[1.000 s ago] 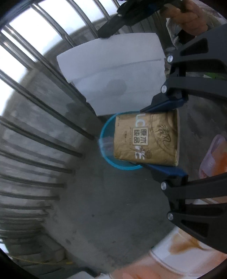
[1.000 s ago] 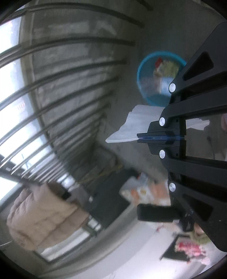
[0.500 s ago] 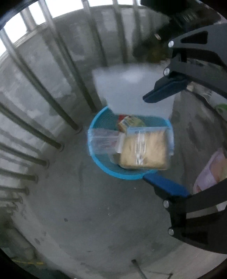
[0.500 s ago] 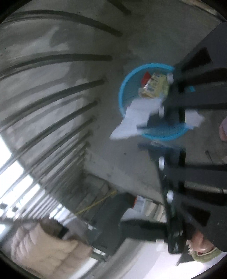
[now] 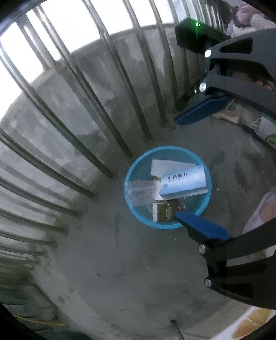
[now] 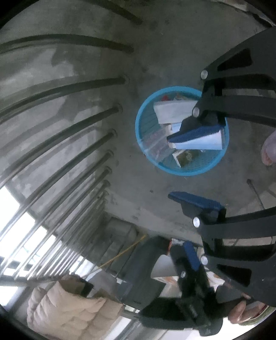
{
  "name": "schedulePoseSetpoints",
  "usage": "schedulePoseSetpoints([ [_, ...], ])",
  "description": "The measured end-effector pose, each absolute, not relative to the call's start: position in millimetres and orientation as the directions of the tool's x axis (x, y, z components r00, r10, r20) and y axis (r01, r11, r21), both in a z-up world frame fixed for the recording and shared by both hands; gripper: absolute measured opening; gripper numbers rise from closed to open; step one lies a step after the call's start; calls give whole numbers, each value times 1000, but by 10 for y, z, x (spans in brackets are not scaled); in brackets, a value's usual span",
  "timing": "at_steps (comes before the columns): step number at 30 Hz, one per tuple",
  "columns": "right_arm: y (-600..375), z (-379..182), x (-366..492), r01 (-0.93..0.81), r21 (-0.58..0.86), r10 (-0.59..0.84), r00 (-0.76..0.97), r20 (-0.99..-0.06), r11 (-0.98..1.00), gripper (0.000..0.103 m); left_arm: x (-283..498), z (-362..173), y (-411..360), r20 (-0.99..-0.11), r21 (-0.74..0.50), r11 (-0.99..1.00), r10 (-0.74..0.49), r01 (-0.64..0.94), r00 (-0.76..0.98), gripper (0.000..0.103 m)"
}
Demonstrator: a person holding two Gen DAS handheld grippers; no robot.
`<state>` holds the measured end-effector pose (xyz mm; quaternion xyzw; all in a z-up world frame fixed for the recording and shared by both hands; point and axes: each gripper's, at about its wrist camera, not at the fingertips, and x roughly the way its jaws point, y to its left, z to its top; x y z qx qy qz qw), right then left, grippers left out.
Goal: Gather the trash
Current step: 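Move both tools back to the table toward the white paper cup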
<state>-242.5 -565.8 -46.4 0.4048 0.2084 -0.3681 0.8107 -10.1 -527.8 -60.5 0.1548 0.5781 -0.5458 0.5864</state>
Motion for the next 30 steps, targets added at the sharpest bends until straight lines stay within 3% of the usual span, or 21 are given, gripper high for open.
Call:
schedulePoseSetpoints([
  [5,-5486,-358,-2387,755,487,-425,652,-627,439,67,-17,-213,-4806,-800,-462,340,-558,819,-220,81],
  [12,-5201,-85,-2154,711,472,-384,689,-614,521,68,147,249,-3873,-733,-462,334,-665,822,-142,81],
  [18,-4794,279,-1710,628,423,-321,735,-597,653,70,528,530,-2823,-705,-358,429,-707,829,61,81],
  [30,-4097,917,-468,389,443,-73,812,-580,808,72,1303,796,-901,-581,-188,702,-644,687,498,81],
])
